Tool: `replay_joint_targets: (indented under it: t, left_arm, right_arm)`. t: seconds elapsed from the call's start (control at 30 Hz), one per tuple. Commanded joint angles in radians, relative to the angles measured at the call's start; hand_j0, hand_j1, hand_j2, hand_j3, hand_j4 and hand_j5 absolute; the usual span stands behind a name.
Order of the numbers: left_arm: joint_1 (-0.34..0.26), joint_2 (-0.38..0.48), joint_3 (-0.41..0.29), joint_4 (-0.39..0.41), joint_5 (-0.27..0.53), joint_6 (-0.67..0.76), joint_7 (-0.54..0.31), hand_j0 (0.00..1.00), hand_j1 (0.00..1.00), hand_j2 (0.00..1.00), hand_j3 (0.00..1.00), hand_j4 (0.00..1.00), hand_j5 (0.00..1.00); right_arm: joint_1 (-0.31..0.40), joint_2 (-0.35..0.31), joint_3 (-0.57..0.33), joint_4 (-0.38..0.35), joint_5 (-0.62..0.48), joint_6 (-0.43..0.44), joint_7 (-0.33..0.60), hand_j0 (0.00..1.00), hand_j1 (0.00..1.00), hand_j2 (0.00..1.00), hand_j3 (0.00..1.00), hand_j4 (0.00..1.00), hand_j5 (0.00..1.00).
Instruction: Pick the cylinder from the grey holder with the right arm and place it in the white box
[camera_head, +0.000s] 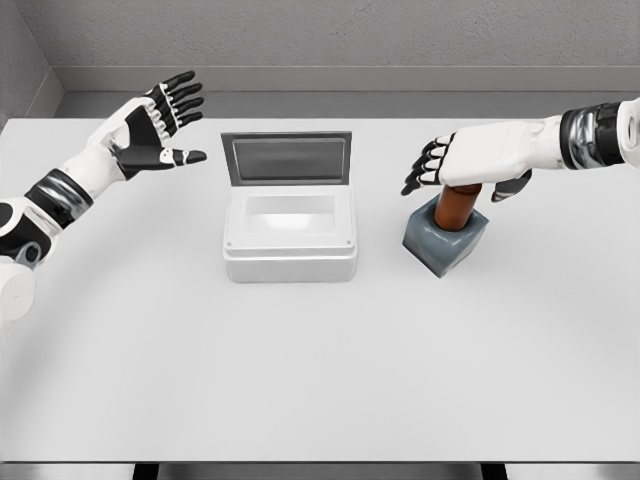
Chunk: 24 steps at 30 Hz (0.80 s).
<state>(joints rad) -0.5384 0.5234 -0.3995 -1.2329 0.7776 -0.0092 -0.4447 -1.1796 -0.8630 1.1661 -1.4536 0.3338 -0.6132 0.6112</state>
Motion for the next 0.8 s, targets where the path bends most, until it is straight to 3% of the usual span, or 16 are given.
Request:
replay_joint_targets:
  t: [0.0,0.1,0.33,0.37,0.47,0.6,0.77]
  left_arm:
    - [0.000,0.001,-0.001,0.000,0.005,0.000,0.000,1.00,1.00,1.00,1.00,1.00,1.00]
    - [0.003,0.000,0.001,0.000,0.005,0.000,0.000,1.00,1.00,1.00,1.00,1.00,1.00]
    - [0.005,0.001,0.001,0.000,0.000,-0.003,0.000,1.00,1.00,1.00,1.00,1.00,1.00]
    - [0.005,0.003,0.001,0.000,0.000,-0.003,0.000,1.00,1.00,1.00,1.00,1.00,1.00]
    - [0.002,0.003,0.001,0.000,0.002,-0.003,0.000,1.00,1.00,1.00,1.00,1.00,1.00]
    - [0.002,0.000,0.007,0.000,0.002,-0.002,0.000,1.00,1.00,1.00,1.00,1.00,1.00]
    - [0.000,0.000,0.008,0.000,0.002,-0.002,0.000,1.00,1.00,1.00,1.00,1.00,1.00]
  right_arm:
    - [0.000,0.001,0.000,-0.001,-0.001,0.002,0.000,0.97,0.97,0.97,0.97,0.97,0.97]
    - [-0.002,-0.001,0.023,-0.001,-0.001,0.002,0.000,0.85,0.85,0.85,0.85,0.85,0.85]
    - [-0.018,-0.008,0.058,-0.022,0.002,0.002,0.000,0.82,0.82,0.82,0.82,0.82,0.82]
    - [-0.020,-0.008,0.060,-0.024,0.002,0.002,0.000,0.76,0.76,0.76,0.76,0.76,0.76]
    - [-0.021,-0.011,0.069,-0.025,0.004,0.002,0.000,0.71,0.71,0.71,0.71,0.71,0.71]
    - [-0.028,-0.010,0.073,-0.024,0.002,0.002,0.000,0.49,0.49,0.49,0.49,0.49,0.49]
    - [-0.028,-0.010,0.072,-0.024,0.002,0.002,0.000,0.49,0.49,0.49,0.49,0.49,0.49]
